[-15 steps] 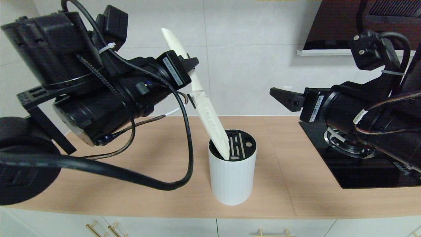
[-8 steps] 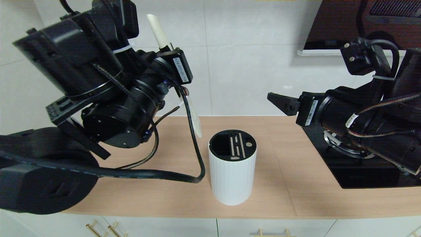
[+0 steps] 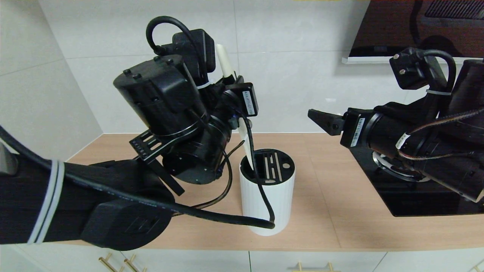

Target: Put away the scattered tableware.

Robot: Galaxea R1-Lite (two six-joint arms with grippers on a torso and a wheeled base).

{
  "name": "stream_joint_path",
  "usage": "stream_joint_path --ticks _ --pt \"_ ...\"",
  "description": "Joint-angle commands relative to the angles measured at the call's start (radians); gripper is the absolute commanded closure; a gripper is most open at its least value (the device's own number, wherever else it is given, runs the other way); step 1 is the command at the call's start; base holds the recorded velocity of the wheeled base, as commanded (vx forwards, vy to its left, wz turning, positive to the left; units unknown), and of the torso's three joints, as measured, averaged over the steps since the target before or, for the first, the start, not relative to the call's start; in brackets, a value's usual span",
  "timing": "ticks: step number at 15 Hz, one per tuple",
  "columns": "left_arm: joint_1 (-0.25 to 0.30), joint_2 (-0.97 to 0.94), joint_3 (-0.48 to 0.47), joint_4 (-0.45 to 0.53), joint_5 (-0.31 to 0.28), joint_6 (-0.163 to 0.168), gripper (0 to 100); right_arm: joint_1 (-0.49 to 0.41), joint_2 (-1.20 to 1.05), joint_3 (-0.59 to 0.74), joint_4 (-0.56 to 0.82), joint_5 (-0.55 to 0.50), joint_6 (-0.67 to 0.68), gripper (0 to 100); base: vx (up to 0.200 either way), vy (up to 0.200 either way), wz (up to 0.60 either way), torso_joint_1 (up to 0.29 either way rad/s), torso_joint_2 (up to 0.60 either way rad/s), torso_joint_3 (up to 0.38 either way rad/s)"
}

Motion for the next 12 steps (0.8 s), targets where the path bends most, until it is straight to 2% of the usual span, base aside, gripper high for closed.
stream_joint_path --ticks 1,11,12 --pt "-0.006 0.023 -0.001 -0.009 0.001 -0.001 100 0.001 0.003 0.004 -0.001 -0.001 0.0 0 0.0 0.0 0.0 0.0 0.0 0.0" --pt "-0.001 0.092 -0.007 -0.041 0.001 -0.003 100 0.001 -0.001 0.004 -0.001 -0.003 0.0 0 0.0 0.0 0.0 0.0 0.0 0.0" --pt "-0.001 0.106 -0.007 -0.041 -0.002 -0.012 100 0.001 -0.001 0.004 -0.001 -0.003 0.0 0 0.0 0.0 0.0 0.0 0.0 0.0"
